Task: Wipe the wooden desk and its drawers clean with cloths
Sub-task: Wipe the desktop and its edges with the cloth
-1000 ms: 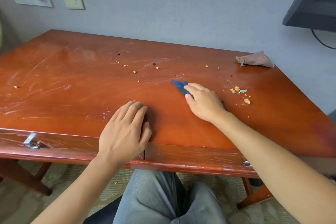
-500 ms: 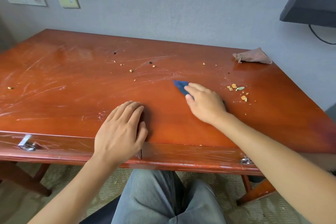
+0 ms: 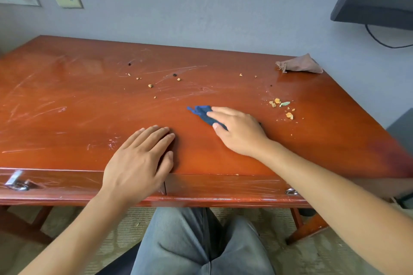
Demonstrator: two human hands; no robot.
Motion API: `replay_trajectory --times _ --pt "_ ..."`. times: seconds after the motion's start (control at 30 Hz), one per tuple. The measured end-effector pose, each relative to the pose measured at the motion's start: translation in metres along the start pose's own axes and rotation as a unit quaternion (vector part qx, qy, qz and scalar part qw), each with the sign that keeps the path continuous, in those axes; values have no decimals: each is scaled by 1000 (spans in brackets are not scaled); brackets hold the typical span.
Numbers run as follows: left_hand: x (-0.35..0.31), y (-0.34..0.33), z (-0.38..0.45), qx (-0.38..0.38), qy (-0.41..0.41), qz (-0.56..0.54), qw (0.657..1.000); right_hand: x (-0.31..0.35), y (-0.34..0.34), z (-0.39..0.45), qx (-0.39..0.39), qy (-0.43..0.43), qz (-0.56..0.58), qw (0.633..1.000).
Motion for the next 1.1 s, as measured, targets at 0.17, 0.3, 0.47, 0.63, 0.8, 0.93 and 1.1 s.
replay_trajectory --times 0.17,0.3,0.47,0.63,0.8,0.93,1.1 --pt "-3 -5 -1 49 -29 28 998 19 -1 -84 91 159 55 982" --pt "-6 -8 -3 84 -54 35 994 -51 26 -92 19 2 29 999" --pt "-7 -10 -3 101 -65 34 992 -93 48 -143 -42 -112 -22 993" --pt "-9 -11 -2 99 -72 30 992 -153 72 -173 -49 -199 -35 978" --pt "-11 -9 -2 97 -65 36 993 -138 63 -154 -62 -224 -69 970" --pt "-10 -9 -2 99 -60 39 992 -77 46 -159 -97 -172 -126 972" --pt "-10 -9 -3 96 -57 36 993 -52 39 -152 -52 -107 -80 990"
Point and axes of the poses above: each hand's wrist, its own z-axis towards the middle knuckle, its own y-axis out of the back of the hand, x = y × z, the point moved 9 cm from there along z, towards the middle knuckle, and after that the axes turned 3 degrees about -y, right-handed, at the moved point
